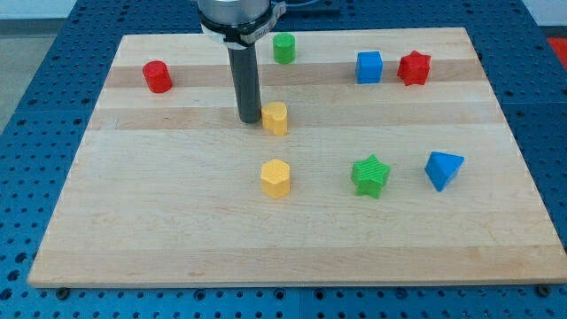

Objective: Point at the yellow hexagon

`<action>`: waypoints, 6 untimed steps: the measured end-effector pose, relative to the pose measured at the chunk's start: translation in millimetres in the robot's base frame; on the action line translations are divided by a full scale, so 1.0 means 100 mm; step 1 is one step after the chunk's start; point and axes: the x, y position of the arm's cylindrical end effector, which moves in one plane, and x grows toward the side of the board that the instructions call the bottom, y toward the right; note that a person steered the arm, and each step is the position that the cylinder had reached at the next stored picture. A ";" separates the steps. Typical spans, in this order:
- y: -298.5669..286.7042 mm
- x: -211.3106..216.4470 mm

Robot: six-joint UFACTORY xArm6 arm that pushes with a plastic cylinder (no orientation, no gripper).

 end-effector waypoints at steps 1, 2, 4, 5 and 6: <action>-0.01 0.00; -0.40 0.03; -0.54 1.33; -0.28 2.16; 0.19 2.27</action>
